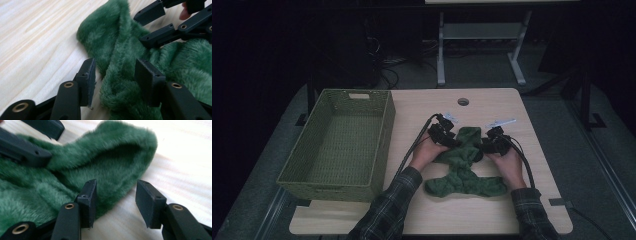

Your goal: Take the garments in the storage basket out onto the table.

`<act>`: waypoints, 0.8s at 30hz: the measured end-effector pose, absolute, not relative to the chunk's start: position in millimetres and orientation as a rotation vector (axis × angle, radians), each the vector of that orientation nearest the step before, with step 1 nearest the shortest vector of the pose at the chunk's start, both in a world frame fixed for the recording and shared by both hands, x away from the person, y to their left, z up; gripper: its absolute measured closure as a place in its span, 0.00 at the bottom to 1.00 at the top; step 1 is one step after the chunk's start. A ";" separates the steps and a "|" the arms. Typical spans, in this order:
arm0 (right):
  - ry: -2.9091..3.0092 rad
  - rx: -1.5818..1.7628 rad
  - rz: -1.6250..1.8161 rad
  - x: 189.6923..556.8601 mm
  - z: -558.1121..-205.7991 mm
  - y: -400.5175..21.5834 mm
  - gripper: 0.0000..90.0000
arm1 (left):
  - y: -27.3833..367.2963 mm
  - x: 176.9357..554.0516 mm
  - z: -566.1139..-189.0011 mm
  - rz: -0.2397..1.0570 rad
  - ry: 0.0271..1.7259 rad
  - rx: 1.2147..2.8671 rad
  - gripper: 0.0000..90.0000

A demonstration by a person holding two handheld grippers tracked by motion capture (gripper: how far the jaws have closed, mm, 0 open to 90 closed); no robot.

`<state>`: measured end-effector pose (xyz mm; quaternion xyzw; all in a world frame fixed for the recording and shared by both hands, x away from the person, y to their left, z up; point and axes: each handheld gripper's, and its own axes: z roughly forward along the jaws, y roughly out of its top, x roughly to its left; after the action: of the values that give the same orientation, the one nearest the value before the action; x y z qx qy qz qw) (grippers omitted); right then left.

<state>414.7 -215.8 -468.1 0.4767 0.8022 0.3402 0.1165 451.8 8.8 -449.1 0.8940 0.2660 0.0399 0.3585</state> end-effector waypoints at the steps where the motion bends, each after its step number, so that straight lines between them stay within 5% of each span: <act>1: 2.343 1.390 0.998 413.7 -468.4 -215.7 0.58 | 9.0 452.0 -449.9 0.099 0.686 2.310 0.58; 9: 2.375 1.323 0.954 411.0 -467.2 -211.5 0.96 | 10.9 450.2 -448.1 0.105 0.667 2.344 0.87; 12: 2.386 1.315 0.950 410.9 -466.9 -211.3 0.98 | 16.4 448.7 -443.0 0.122 0.663 2.324 0.99; 18: 2.350 1.289 0.964 409.4 -460.3 -212.5 0.99 | 26.1 449.4 -435.7 0.114 0.667 2.283 1.00; 21: 2.333 1.268 0.987 407.5 -455.0 -212.8 0.99 | 21.6 452.3 -436.9 0.093 0.686 2.241 0.77; 24: 2.322 1.247 1.009 406.3 -452.1 -213.2 0.99 | 13.9 452.2 -439.0 0.082 0.670 2.236 0.68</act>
<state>406.3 -213.2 -452.1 0.4363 0.8123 0.3529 0.1593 452.2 13.9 -439.0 0.8807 0.2638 0.0324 0.3920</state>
